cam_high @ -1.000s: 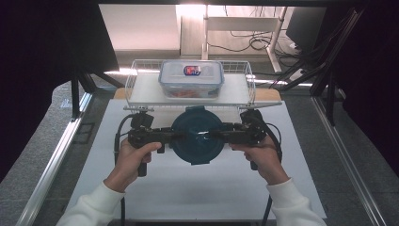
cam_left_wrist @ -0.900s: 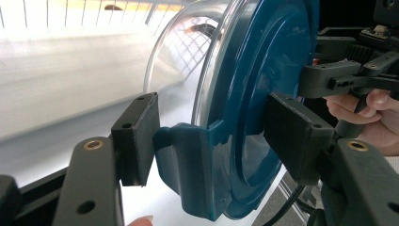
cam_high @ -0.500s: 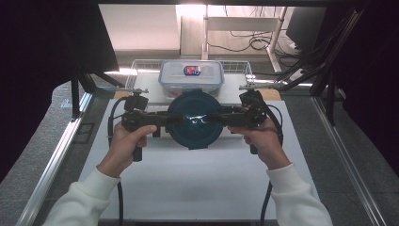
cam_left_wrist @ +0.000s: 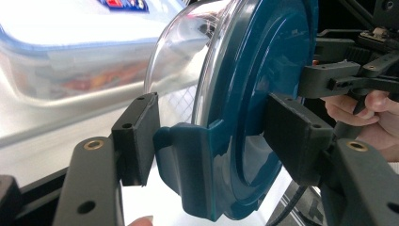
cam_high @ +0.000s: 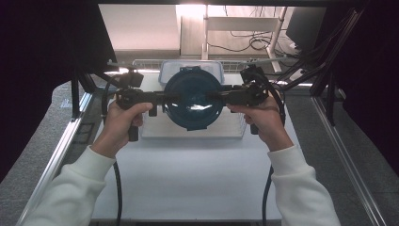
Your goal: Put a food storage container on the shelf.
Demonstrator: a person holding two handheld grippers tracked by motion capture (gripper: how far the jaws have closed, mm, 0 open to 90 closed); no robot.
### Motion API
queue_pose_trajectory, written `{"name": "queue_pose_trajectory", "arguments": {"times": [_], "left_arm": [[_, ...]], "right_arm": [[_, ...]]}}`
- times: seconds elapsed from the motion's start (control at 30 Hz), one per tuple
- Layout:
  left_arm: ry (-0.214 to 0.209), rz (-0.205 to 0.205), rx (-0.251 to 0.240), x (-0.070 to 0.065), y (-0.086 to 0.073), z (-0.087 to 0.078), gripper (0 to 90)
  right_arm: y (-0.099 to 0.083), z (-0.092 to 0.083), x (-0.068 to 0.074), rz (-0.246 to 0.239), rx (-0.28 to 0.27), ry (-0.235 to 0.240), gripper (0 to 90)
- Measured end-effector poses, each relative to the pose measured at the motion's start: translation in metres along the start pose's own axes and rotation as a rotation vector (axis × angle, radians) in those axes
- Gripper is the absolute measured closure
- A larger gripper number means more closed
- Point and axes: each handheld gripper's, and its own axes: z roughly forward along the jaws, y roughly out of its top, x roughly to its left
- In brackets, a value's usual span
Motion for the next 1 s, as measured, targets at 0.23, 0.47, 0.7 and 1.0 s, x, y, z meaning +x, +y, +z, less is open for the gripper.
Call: {"name": "queue_pose_trajectory", "arguments": {"times": [0.23,0.47,0.7,1.0], "left_arm": [[0.003,0.007,-0.006,0.000,0.028,-0.004,37.1],[-0.012,-0.004,-0.005,0.008,0.053,-0.005,37.2],[-0.017,-0.023,0.013,0.024,0.078,0.000,37.2],[-0.012,-0.048,0.015,0.044,0.096,0.006,37.2]], "right_arm": [[0.026,-0.001,-0.004,-0.004,-0.013,0.002,36.8],[0.053,0.002,-0.009,-0.015,-0.011,-0.007,36.9],[0.074,0.013,-0.022,0.011,-0.006,-0.010,36.9],[0.091,0.032,-0.039,0.032,0.004,0.002,36.9]]}}
